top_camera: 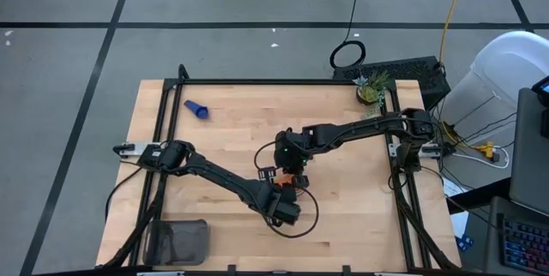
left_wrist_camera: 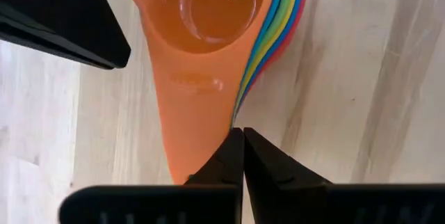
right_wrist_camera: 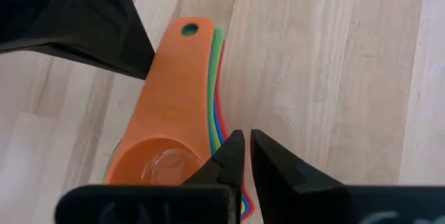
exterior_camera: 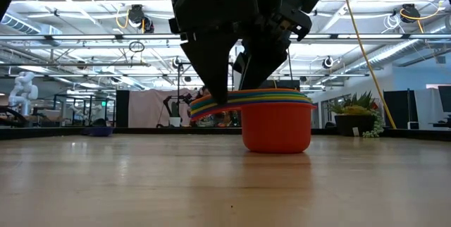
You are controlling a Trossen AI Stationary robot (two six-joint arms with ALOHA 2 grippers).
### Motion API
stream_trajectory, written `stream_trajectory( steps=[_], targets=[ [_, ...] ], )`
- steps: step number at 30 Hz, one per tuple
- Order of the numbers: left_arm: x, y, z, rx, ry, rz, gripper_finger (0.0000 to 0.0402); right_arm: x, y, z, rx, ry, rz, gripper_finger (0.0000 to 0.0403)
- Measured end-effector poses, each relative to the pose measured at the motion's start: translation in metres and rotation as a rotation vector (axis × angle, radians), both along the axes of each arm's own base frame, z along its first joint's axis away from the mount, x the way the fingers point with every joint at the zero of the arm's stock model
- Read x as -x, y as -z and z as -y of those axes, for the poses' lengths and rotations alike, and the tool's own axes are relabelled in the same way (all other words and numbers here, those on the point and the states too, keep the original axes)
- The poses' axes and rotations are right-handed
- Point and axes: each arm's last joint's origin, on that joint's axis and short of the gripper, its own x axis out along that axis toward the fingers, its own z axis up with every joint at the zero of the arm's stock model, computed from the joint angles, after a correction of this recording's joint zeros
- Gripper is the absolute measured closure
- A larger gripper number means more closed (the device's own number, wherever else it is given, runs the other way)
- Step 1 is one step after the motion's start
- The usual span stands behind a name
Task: Nest measuring cups in basket
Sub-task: Stack the orange measuring cup on top of the light blue measuring cup, then stack the dark blue measuring cup on top of the orange measuring cup
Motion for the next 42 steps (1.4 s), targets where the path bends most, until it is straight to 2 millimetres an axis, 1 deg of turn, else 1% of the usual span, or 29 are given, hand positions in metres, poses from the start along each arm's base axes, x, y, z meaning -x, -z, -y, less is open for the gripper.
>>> stream_trajectory(
  steps=[4, 8, 13, 15, 17, 22, 26, 29, 31, 33, 37, 39, 42],
  targets=[
    [0.003, 0.007, -0.001, -0.009, -0.001, -0.021, 0.0395, 0.000, 0.000, 0.000, 0.000, 0.000, -0.001, 0.0385],
    [0.008, 0.018, -0.002, 0.020, -0.026, -0.064, 0.0394, 0.000, 0.000, 0.000, 0.000, 0.000, -0.001, 0.0385],
    [0.011, 0.019, 0.003, 0.039, -0.027, -0.067, 0.0395, 0.000, 0.000, 0.000, 0.001, 0.001, 0.000, 0.0385],
    [0.013, 0.015, 0.004, 0.038, -0.023, -0.069, 0.0389, 0.000, 0.000, 0.000, 0.002, -0.001, 0.001, 0.0385],
    [0.015, 0.008, 0.003, 0.035, -0.023, -0.063, 0.0387, 0.000, 0.000, 0.000, 0.006, -0.006, 0.002, 0.0385],
    [0.030, -0.013, -0.006, -0.057, -0.066, -0.093, 0.0398, 0.002, 0.001, 0.001, 0.027, -0.013, -0.013, 0.0385],
    [0.049, -0.039, -0.017, -0.178, -0.116, -0.118, 0.0387, 0.005, -0.002, 0.005, 0.169, 0.021, -0.014, 0.0385],
    [0.063, -0.049, -0.025, -0.290, -0.142, -0.151, 0.0383, 0.009, -0.014, 0.009, 0.271, 0.057, 0.014, 0.0385],
    [0.074, -0.055, -0.033, -0.335, -0.148, -0.149, 0.0384, 0.013, -0.026, 0.013, 0.311, 0.075, 0.040, 0.0385],
    [0.085, -0.060, -0.042, -0.335, -0.160, -0.130, 0.0387, 0.020, -0.039, 0.016, 0.334, 0.067, 0.063, 0.0385],
    [0.117, -0.066, -0.066, -0.277, -0.191, -0.046, 0.0379, 0.036, -0.067, 0.020, 0.364, 0.048, 0.133, 0.0378],
    [0.139, -0.072, -0.081, -0.232, -0.208, 0.021, 0.0369, 0.048, -0.080, 0.021, 0.371, 0.047, 0.174, 0.0366],
    [0.170, -0.076, -0.101, -0.160, -0.216, 0.123, 0.0351, 0.068, -0.091, 0.020, 0.373, 0.056, 0.220, 0.0336]
  ],
)
